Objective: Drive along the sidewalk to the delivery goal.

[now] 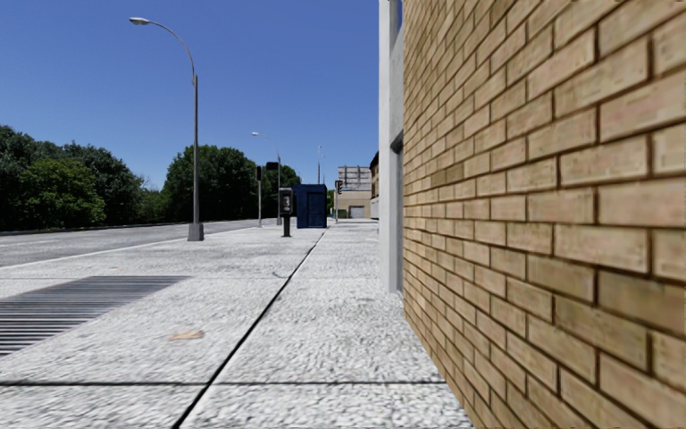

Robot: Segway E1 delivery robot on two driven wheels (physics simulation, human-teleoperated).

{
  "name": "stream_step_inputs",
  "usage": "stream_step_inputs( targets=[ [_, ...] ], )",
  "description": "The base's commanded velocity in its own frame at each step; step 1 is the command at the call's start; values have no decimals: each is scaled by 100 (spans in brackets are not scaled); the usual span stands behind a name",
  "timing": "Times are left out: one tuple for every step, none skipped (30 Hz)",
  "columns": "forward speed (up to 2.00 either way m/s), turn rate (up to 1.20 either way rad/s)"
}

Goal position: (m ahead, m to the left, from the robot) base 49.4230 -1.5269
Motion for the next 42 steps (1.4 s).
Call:
stream_step_inputs(
  targets=[
    [200, 0],
    [200, 0],
    [200, 0],
    [200, 0],
    [200, 0],
    [200, 0],
    [200, 0],
    [200, 0],
    [200, 0],
    [200, 0],
    [200, 0],
    [200, 0],
    [200, 0],
    [200, 0],
    [200, 0],
    [200, 0],
    [200, 0],
    [200, 0],
    [200, 0],
    [200, 0],
    [200, 0],
    [200, 0],
    [200, 0],
    [200, 0],
    [200, 0],
    [200, 0],
    [200, 0],
    [200, 0],
    [200, 0],
    [200, 0],
    [200, 0],
    [200, 0],
    [200, 0],
    [200, 0],
    [200, 0],
    [200, 0],
    [200, 0],
    [200, 0],
    [200, 0],
    [200, 0],
    [200, 0],
    [200, 0]
  ],
)
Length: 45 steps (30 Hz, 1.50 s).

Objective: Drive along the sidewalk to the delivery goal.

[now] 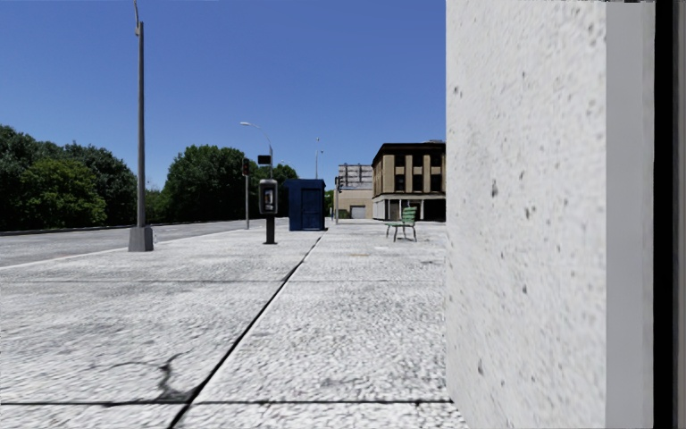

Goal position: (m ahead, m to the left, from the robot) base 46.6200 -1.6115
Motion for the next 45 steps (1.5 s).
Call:
stream_step_inputs(
  targets=[
    [200, 0],
    [200, 0],
    [200, 0],
    [200, 0],
    [200, 0],
    [200, 0],
    [200, 0],
    [200, 0],
    [200, 0],
    [200, 0],
    [200, 0],
    [200, 0],
    [200, 0],
    [200, 0],
    [200, 0],
    [200, 0],
    [200, 0],
    [200, 0],
    [200, 0],
    [200, 0],
    [200, 0],
    [200, 0],
    [200, 0],
    [200, 0],
    [200, 0],
    [200, 0],
    [200, 0],
    [200, 0],
    [200, 0],
    [200, 0],
    [200, 0],
    [200, 0],
    [200, 0],
    [200, 0],
    [200, 0],
    [200, 0],
    [200, 0],
    [200, 0],
    [200, 0],
    [200, 0],
    [200, 0],
    [200, 0],
    [200, 0],
    [200, 0],
    [200, 0]
  ],
)
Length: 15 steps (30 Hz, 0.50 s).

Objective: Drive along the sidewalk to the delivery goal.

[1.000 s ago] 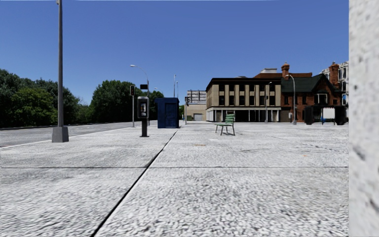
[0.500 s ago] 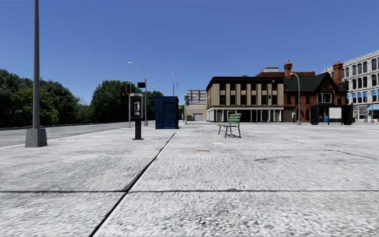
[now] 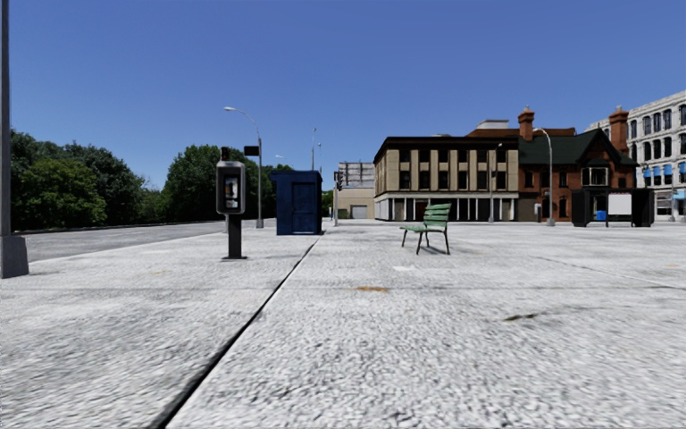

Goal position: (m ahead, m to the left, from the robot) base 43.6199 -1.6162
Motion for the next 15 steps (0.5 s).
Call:
stream_step_inputs(
  targets=[
    [200, 0],
    [200, 0],
    [200, 0],
    [200, 0],
    [200, 0],
    [200, 0],
    [200, 0],
    [200, 0],
    [200, 0],
    [200, 0],
    [200, 0],
    [200, 0],
    [200, 0],
    [200, 0],
    [200, 0]
  ],
)
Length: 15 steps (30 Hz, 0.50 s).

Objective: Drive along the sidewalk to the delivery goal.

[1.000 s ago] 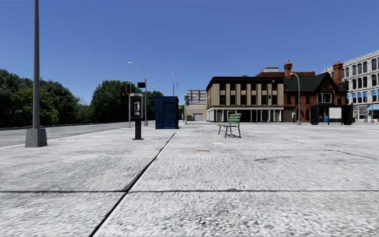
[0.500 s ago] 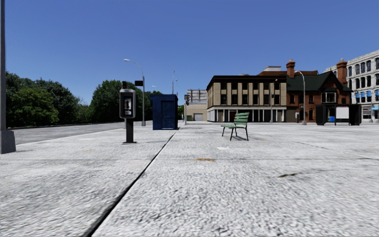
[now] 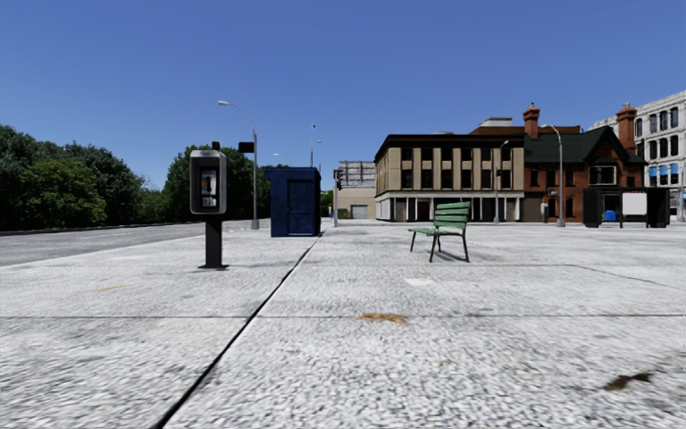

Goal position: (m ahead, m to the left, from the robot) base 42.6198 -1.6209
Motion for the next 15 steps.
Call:
stream_step_inputs(
  targets=[
    [200, 0],
    [200, 0],
    [200, 0],
    [200, 0],
    [200, 0],
    [200, 0],
    [200, 0],
    [200, 0],
    [200, 0],
    [200, 0],
    [200, 0],
    [200, 0],
    [200, 0],
    [200, 0],
    [200, 0]
  ],
)
